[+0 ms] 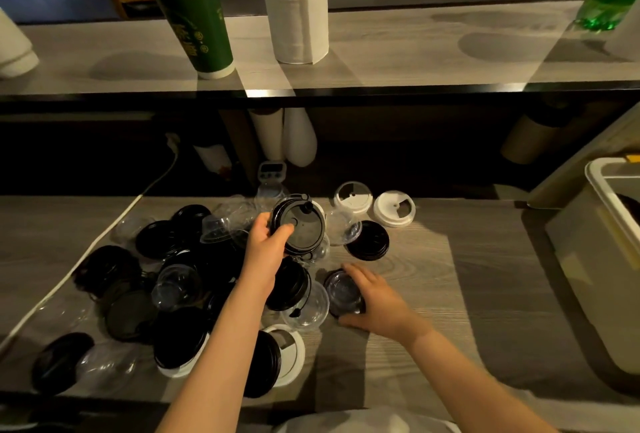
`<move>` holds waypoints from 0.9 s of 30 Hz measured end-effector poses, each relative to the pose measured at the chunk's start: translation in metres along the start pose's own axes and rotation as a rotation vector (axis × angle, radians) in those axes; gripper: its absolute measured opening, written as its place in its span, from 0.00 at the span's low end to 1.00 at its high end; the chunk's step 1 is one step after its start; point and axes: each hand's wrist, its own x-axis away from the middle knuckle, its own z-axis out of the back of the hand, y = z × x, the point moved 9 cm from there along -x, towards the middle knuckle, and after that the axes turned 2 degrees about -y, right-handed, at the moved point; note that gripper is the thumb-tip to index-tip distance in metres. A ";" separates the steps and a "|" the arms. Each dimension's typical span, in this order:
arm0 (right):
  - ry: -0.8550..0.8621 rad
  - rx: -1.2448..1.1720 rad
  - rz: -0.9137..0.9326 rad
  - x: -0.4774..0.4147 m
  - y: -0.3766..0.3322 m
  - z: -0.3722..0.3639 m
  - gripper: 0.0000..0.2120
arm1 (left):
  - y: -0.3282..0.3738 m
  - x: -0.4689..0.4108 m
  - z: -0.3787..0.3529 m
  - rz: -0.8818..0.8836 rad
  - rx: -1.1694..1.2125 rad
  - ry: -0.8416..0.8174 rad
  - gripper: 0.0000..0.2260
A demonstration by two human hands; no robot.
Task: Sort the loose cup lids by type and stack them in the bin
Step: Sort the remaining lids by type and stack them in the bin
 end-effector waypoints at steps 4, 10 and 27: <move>0.090 -0.128 -0.033 -0.003 0.006 0.008 0.33 | -0.005 0.003 -0.002 0.009 -0.016 0.001 0.19; 0.223 -0.604 -0.114 0.007 0.016 0.050 0.30 | 0.007 0.009 -0.015 -0.017 -0.036 -0.023 0.07; 0.663 -0.366 -0.084 0.130 0.065 0.227 0.33 | 0.046 0.056 -0.159 -0.173 -0.035 -0.245 0.10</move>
